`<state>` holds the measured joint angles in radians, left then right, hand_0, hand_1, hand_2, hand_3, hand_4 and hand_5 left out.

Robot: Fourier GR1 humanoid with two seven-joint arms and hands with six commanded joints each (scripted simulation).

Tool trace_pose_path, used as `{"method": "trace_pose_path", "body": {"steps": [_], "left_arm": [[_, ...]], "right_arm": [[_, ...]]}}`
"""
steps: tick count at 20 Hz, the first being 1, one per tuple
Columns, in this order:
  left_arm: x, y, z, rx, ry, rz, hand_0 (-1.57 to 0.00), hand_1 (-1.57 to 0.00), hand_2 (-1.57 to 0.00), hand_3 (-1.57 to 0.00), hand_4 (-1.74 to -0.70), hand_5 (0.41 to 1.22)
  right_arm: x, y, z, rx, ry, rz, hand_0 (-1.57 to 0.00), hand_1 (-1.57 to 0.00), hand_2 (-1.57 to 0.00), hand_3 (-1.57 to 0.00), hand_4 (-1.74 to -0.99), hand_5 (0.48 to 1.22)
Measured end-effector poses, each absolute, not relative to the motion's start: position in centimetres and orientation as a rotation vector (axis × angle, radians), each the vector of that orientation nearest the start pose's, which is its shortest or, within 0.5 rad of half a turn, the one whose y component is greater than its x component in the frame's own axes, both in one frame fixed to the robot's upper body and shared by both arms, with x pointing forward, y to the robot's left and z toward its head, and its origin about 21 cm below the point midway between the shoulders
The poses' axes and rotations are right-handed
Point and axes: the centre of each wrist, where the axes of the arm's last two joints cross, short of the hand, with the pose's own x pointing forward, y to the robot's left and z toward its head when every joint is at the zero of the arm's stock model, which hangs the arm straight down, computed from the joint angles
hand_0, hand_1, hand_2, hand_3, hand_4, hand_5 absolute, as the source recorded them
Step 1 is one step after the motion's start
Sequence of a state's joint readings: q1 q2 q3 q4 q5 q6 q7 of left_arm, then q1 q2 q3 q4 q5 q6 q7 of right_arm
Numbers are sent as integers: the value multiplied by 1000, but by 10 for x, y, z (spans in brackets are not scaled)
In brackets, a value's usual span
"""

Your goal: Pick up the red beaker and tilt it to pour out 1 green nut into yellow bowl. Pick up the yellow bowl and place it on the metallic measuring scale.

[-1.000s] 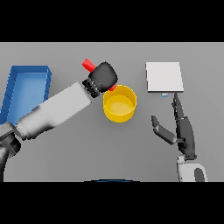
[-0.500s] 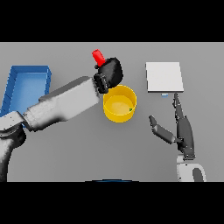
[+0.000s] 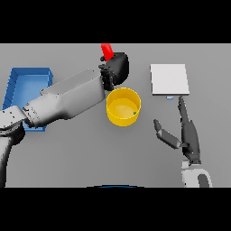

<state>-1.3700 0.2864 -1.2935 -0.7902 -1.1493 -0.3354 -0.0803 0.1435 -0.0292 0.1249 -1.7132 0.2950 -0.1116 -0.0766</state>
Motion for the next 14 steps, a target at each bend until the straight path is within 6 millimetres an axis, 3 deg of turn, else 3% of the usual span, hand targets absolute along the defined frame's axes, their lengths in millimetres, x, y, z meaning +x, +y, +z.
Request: {"method": "trace_pose_path", "body": {"steps": [2, 3, 5, 7, 10, 14], "left_arm": [[412, 29, 164, -1421, 781, 2534, -1571, -1571, -1571, -1494, -1727, 1221], [418, 30, 177, -1462, 817, 2515, -1571, -1571, -1399, -1509, -1676, 1221], [428, 38, 211, -1552, 876, 2485, -1571, -1571, -1461, -1041, -1699, 1221], [436, 45, 244, -1625, 963, 2466, -1571, -1571, -1501, -1232, -1705, 1221], [452, 66, 289, -1844, 1140, 2484, -1571, -1571, -1535, -1397, -1720, 1221], [476, 134, 311, -2200, 1671, 2532, -1571, -1571, -1556, -1360, -1732, 1221]], "right_arm": [[212, -216, 2, -266, -1686, 215, 1, 1, 1, 1, -1203, 592], [211, -213, 2, -270, -1685, 221, 1, 1, 1, 1, -1201, 592], [212, -212, 0, -266, -1691, 221, 1, 1, 1, 1, -1186, 596], [215, -216, 3, -240, -1695, 203, 1, 1, 1, 1, -1181, 593], [215, -213, 0, -198, -1688, 187, 1, 1, 1, 1, -1193, 597], [218, -216, 5, -191, -1705, 201, 1, 1, 1, 1, -1222, 592]]}}
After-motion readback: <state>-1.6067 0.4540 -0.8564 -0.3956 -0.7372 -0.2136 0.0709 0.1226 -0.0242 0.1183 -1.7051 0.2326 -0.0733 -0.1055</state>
